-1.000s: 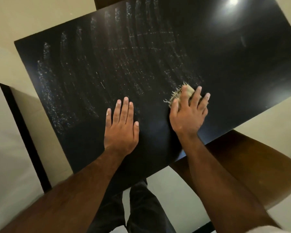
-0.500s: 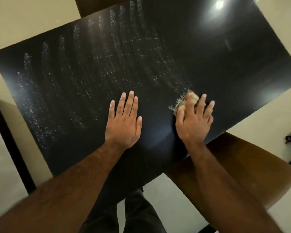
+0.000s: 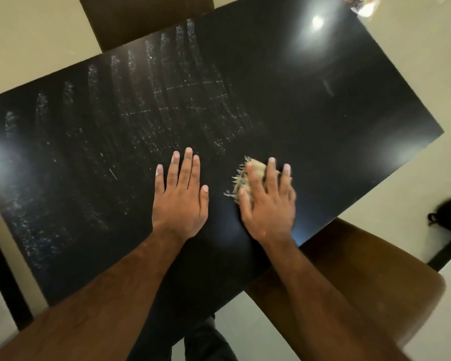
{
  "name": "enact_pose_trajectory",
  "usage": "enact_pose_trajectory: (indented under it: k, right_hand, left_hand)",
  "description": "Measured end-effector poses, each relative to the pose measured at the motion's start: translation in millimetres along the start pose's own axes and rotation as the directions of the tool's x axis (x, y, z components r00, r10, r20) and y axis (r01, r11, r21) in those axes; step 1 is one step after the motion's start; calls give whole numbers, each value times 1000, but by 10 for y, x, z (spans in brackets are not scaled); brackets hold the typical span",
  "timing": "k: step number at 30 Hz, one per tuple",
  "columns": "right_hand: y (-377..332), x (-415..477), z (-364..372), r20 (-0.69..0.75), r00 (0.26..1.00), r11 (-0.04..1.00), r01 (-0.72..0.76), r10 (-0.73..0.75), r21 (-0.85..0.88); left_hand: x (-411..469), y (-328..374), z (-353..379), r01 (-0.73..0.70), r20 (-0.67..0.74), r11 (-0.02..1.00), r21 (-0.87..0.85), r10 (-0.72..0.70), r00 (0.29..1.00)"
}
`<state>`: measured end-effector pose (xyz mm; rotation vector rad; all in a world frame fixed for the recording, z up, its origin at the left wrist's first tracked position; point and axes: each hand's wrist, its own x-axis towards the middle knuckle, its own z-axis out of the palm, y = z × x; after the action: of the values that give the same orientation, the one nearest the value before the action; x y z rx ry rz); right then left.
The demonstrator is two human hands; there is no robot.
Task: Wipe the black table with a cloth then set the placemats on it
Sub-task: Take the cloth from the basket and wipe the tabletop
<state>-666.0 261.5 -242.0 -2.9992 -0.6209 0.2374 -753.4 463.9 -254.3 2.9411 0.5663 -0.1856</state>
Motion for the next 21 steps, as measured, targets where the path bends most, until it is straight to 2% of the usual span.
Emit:
enact_pose_trajectory:
  k: [4, 8, 11, 15, 18, 21]
  right_hand:
    - [241, 451, -39, -78, 975, 978, -209, 210, 22]
    - [-67, 1135, -17, -141, 964, 974, -222, 227, 52]
    - [-559, 1242, 23, -190, 970, 988, -145, 153, 56]
    - [-911, 780, 83, -109, 988, 993, 115, -111, 28]
    - [-691, 425, 93, -76, 988, 991, 133, -131, 18]
    - [-335, 350, 38, -65, 996, 998, 65, -67, -26]
  left_hand:
    - [15, 1, 15, 2, 3, 1000, -3, -2, 1000]
    - [29, 8, -4, 5, 10, 1000, -28, -5, 1000]
    - [12, 1, -22, -1, 17, 1000, -15, 1, 1000]
    - [-17, -26, -38, -12, -10, 999, -33, 11, 1000]
    - [-9, -45, -34, -25, -4, 999, -38, 25, 1000]
    - [73, -212, -68, -62, 17, 998, -13, 62, 998]
